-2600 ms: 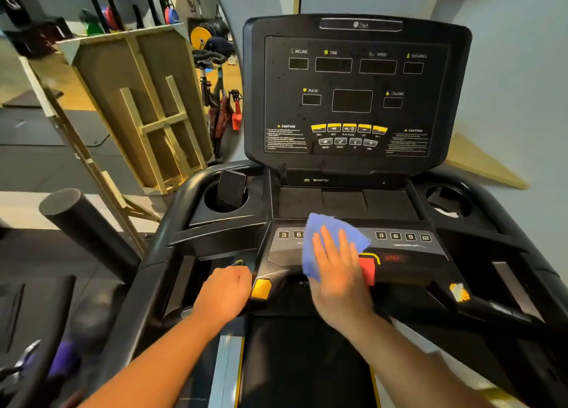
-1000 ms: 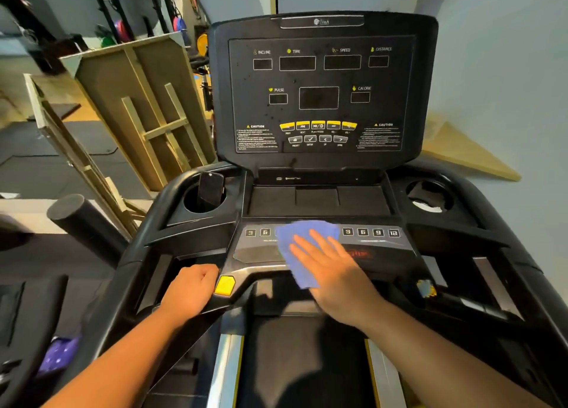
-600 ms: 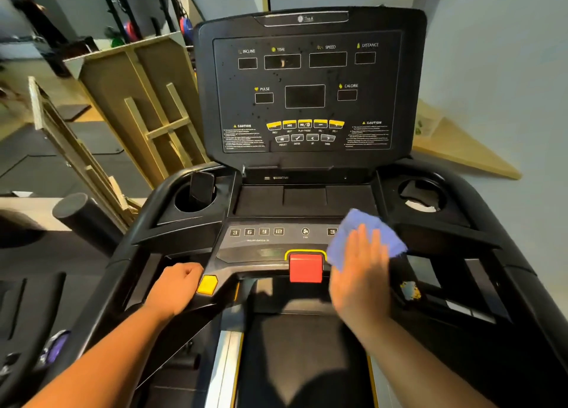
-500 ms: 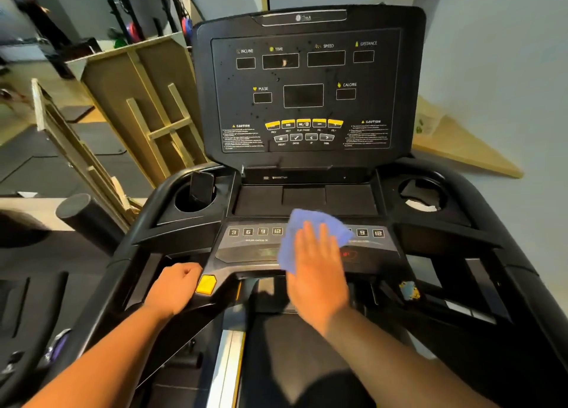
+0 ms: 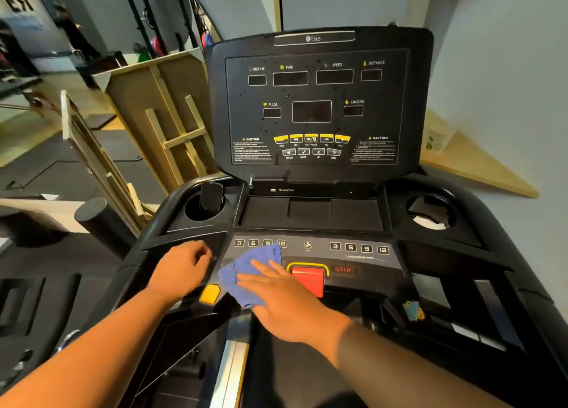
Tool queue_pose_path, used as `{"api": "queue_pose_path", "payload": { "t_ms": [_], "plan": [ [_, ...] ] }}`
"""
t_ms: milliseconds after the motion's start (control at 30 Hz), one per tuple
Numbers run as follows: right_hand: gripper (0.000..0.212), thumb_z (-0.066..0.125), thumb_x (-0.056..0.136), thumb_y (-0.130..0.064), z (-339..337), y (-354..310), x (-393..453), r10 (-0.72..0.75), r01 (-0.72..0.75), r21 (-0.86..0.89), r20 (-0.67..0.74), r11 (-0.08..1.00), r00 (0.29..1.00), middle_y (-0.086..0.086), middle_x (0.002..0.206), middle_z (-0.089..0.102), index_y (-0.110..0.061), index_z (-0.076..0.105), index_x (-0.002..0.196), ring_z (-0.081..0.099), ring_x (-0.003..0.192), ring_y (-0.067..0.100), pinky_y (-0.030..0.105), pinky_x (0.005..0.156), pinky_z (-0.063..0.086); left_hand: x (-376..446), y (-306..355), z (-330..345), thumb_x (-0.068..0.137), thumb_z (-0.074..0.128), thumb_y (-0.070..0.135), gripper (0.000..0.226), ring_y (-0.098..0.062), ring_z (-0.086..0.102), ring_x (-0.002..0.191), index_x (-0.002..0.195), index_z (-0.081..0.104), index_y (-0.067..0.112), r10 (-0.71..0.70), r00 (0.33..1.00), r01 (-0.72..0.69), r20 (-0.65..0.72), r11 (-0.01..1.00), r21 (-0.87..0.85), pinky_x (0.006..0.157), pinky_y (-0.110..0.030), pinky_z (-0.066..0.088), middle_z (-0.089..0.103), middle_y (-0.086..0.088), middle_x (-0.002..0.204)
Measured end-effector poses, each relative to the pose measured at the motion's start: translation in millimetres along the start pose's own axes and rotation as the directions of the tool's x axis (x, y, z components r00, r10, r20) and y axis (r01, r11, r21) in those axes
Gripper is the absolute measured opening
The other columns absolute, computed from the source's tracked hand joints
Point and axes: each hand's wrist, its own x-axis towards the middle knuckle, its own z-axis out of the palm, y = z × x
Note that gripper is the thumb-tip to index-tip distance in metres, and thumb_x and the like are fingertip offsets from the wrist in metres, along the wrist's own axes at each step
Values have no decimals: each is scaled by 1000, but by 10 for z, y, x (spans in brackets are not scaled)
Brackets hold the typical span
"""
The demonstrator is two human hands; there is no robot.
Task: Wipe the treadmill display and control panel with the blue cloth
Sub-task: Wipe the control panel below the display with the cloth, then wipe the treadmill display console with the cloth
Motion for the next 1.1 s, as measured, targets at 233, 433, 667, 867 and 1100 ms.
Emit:
{"api": "queue_pose_path", "payload": {
  "t_ms": [233,433,667,867,1100],
  "plan": [
    [28,49,100,-45,-352,-143,109,588,-410,769,55,491,807,5,54,59,-22,64,94,48,39,14,26,44,37,656,115,-170,95,61,20,12,-23,61,81,89,70,16,143,988,-145,-65,989,-26,73,-40,51,67,-2,86],
    [30,71,89,-37,-738,-6,322,803,-110,994,54,15,593,14,98,77,-11,70,104,73,90,34,50,86,58,1125,78,-139,95,61,24,24,-27,63,70,70,59,21,179,984,-177,24,982,-73,66,-38,49,61,4,62],
    [26,62,94,-44,-1503,51,803,867,153,947,-321,283,382,10,106,72,-19,67,97,70,94,26,48,87,56,1263,-53,32,101,53,39,39,-16,47,69,66,46,24,204,978,-197,52,974,-115,66,-36,42,49,7,61],
    [61,39,103,-48,-2268,182,1918,575,-20,582,-796,813,191,21,145,50,-3,43,143,47,134,36,45,111,38,1247,-14,20,101,45,46,40,-18,50,77,79,56,15,181,983,-179,9,977,-114,72,-39,46,51,6,68],
    [84,45,97,-46,-1960,734,3041,69,-621,-377,-817,687,573,19,167,7,-2,9,159,1,154,41,53,125,4,1324,-51,19,98,42,53,40,-17,63,93,93,64,19,192,981,-185,40,974,-130,85,-37,54,70,3,91]
  ]
}}
